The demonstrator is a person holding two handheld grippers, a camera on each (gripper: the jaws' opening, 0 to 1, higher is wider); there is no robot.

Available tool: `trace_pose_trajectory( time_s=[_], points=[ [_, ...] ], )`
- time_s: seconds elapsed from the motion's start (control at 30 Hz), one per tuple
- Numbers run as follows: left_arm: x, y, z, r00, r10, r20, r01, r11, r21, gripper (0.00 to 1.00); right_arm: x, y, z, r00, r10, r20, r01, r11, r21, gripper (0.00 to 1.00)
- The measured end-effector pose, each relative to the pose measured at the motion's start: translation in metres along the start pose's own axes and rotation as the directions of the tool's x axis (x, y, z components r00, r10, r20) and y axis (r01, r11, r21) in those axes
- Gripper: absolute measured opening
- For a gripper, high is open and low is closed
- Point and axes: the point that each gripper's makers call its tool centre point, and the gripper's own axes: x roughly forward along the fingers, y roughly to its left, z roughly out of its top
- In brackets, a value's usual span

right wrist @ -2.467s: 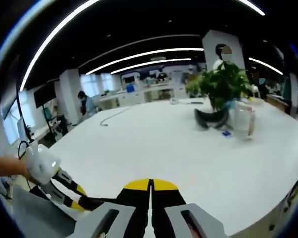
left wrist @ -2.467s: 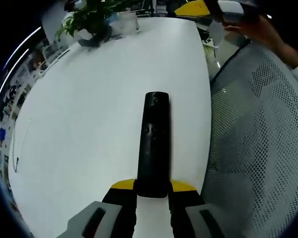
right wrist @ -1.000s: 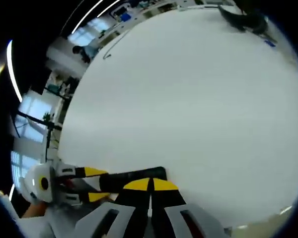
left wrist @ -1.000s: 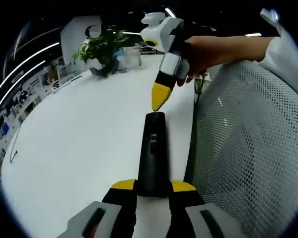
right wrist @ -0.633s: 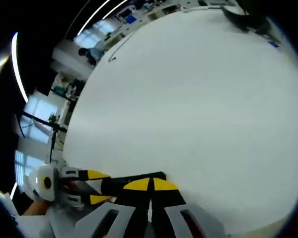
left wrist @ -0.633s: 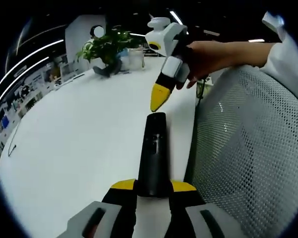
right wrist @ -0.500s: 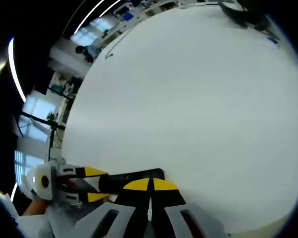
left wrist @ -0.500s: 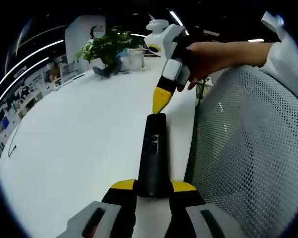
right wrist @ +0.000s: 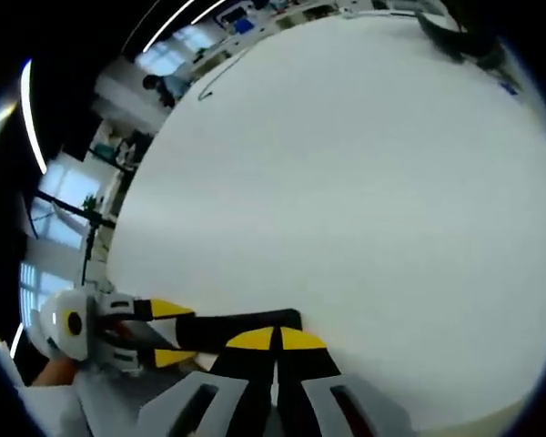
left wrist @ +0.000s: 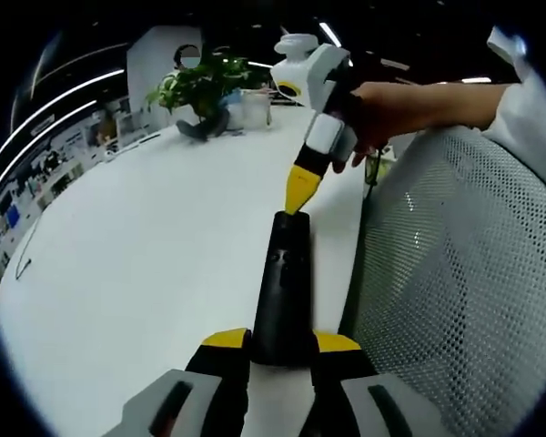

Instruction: Press the specified remote control buttons in sequence, fully releasing each button before pressing the next.

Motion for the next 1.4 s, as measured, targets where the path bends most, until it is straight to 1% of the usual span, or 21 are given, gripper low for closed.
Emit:
trace_pose_trajectory(
  time_s=[0.17, 0.3, 0.43, 0.63, 0.83, 1.0, 1.2, 1.4],
  points=[
    [0.0, -0.001, 0.0, 1.0, -0.008, 0.003, 0.008, 1.0, 0.011, 0.24, 0.0, 0.0, 0.0, 1.0, -0.007, -0.001, 0.007, 1.0, -0.012, 0.0],
    [0.0, -0.001, 0.0, 1.0, -0.01, 0.005, 0.009, 1.0, 0.015, 0.24, 0.0, -0.001, 0.0, 1.0, 0.007, -0.003, -0.007, 1.0, 0.01, 0.0],
    [0.0, -0.002, 0.0, 1.0, -0.012, -0.004, 0.012, 1.0, 0.022, 0.24, 0.0, 0.0, 0.0, 1.0, 0.003, -0.001, -0.003, 1.0, 0.005, 0.0],
    [0.0, -0.002, 0.0, 1.0, -0.019, -0.001, 0.02, 1.0, 0.022, 0.24, 0.0, 0.001, 0.0, 1.0, 0.001, -0.005, -0.001, 1.0, 0.001, 0.0],
    [0.0, -0.002, 0.0, 1.0, -0.019, 0.0, 0.019, 0.999, 0.031, 0.24, 0.0, 0.0, 0.0, 1.0, 0.005, -0.01, -0.005, 1.0, 0.014, 0.0],
    [-0.001, -0.002, -0.001, 1.0, -0.02, 0.0, 0.02, 0.999, 0.031, 0.24, 0.0, 0.003, 0.0, 1.0, -0.001, -0.009, 0.001, 1.0, -0.004, 0.0],
    [-0.001, -0.003, -0.001, 1.0, -0.022, -0.003, 0.022, 0.999, 0.039, 0.24, 0.0, 0.01, -0.003, 0.999, 0.032, -0.029, -0.032, 0.999, 0.009, 0.0],
    [-0.001, -0.007, -0.001, 0.999, -0.035, -0.006, 0.035, 0.998, 0.049, 0.24, 0.003, 0.012, -0.009, 0.997, 0.037, -0.063, -0.037, 0.999, 0.005, 0.0]
  ],
)
